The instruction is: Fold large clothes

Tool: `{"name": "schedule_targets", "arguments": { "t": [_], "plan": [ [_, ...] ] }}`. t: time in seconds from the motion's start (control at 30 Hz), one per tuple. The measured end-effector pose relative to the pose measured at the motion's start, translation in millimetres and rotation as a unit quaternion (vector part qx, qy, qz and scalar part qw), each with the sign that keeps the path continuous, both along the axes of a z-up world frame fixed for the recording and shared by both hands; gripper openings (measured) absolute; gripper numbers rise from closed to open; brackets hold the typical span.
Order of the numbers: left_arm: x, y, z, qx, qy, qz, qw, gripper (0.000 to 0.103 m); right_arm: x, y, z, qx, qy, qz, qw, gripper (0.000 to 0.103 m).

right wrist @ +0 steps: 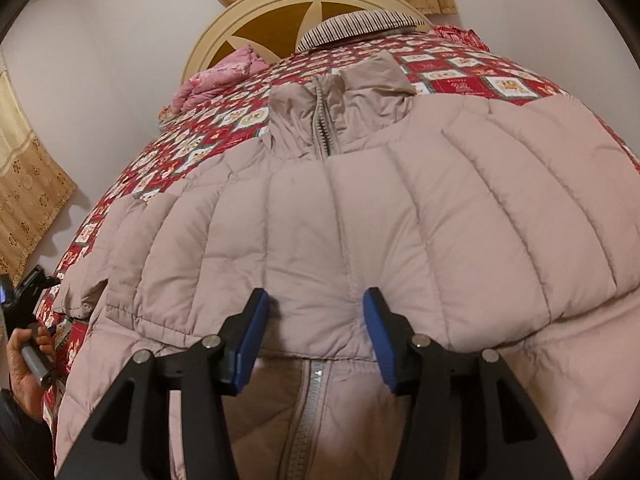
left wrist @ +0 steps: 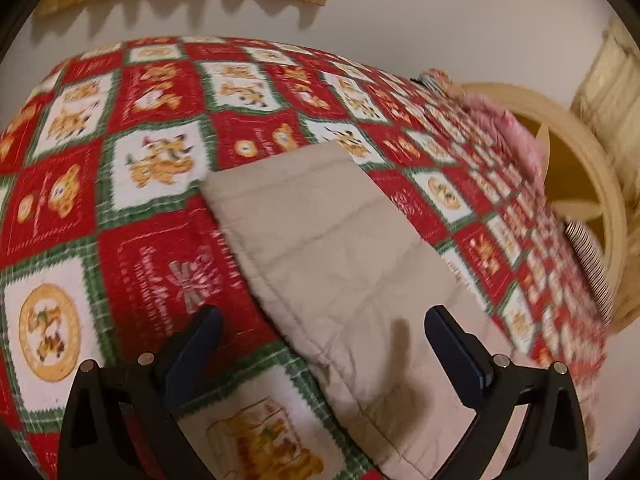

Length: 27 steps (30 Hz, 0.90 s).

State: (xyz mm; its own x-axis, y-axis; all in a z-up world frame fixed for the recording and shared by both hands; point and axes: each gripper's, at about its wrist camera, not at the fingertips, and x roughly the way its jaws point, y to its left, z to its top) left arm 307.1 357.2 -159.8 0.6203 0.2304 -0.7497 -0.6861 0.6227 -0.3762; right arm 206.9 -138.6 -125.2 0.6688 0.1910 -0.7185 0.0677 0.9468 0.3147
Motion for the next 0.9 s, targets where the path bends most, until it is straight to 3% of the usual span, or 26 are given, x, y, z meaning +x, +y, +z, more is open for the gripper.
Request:
{"name": "schedule_targets", "arguments": {
  "t": [0.1,0.13,0.17,0.2,0.27,0.37,0.5,0.6,0.73,0.83,0.9],
  "plan": [
    [7,-3,0,0.033,0.011,0.001,0.9994,0.060,0,0,0,0.000,-0.001,0.000,1.000,0.054],
    [9,-1,-2,0.026,-0.008,-0.016,0.9995,0.018,0,0,0,0.001,-0.001,0.000,1.000,0.055],
    [9,4,-7,-0.001,-0.032,-0.037,0.9988,0.007,0,0,0,0.002,-0.001,0.000,1.000,0.055],
    [10,10,-12,-0.029,-0.048,-0.044,0.9974,0.007,0,0,-1,0.004,-0.001,0.000,1.000,0.055],
    [10,11,-11,-0.021,-0.058,-0.047,0.9970,0.006,0,0,-1,0.008,-0.002,0.000,1.000,0.055],
    [16,-16,18,0.072,-0.058,-0.088,0.9918,0.006,0,-2,-2,0.019,-0.004,-0.001,1.000,0.055],
    [16,-65,77,0.116,-0.126,-0.154,0.9731,0.006,0,-8,-3,0.037,-0.008,-0.002,0.999,0.055],
    [6,-122,128,0.141,-0.191,-0.227,0.9445,0.006,-1,-12,-3,0.052,-0.013,-0.003,0.999,0.055],
    [-16,-227,173,0.170,-0.254,-0.358,0.8825,0.006,-5,-17,-2,0.071,-0.026,-0.009,0.997,0.054],
    [-34,-304,176,0.166,-0.267,-0.451,0.8355,0.006,-12,-25,3,0.088,-0.041,-0.024,0.995,0.054],
    [-42,-346,166,0.160,-0.260,-0.494,0.8136,0.006,-23,-35,11,0.099,-0.060,-0.051,0.992,0.054]
  ]
}}
